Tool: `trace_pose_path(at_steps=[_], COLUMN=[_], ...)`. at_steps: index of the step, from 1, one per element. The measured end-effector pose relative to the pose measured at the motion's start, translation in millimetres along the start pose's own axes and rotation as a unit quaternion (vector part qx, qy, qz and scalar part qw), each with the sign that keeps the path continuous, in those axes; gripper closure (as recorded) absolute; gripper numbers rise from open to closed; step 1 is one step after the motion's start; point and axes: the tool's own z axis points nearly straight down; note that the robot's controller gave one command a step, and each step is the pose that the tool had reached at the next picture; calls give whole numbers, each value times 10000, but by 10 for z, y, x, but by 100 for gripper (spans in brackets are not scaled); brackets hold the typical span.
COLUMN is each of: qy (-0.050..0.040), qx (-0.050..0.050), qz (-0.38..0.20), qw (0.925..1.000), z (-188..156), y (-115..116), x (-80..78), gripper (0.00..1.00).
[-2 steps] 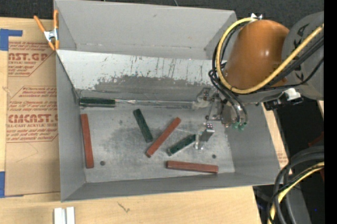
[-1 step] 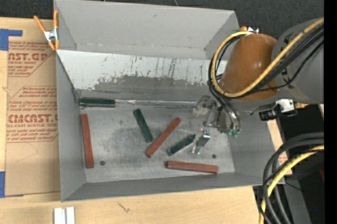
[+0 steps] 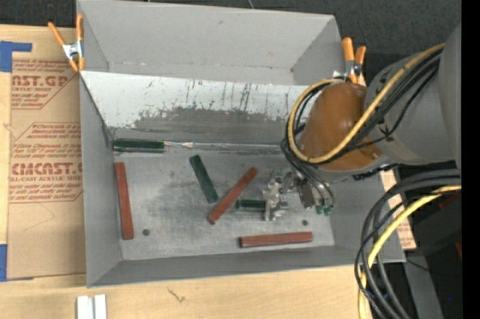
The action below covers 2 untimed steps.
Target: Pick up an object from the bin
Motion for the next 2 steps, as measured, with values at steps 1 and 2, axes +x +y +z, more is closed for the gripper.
trace_pose_path(at_steps=[1,2], qy=[0,69], qx=[0,-1], qz=[1,-50], qw=[10000,10000], z=[0,-1539], y=[0,50], x=[0,-136], gripper=[100,100])
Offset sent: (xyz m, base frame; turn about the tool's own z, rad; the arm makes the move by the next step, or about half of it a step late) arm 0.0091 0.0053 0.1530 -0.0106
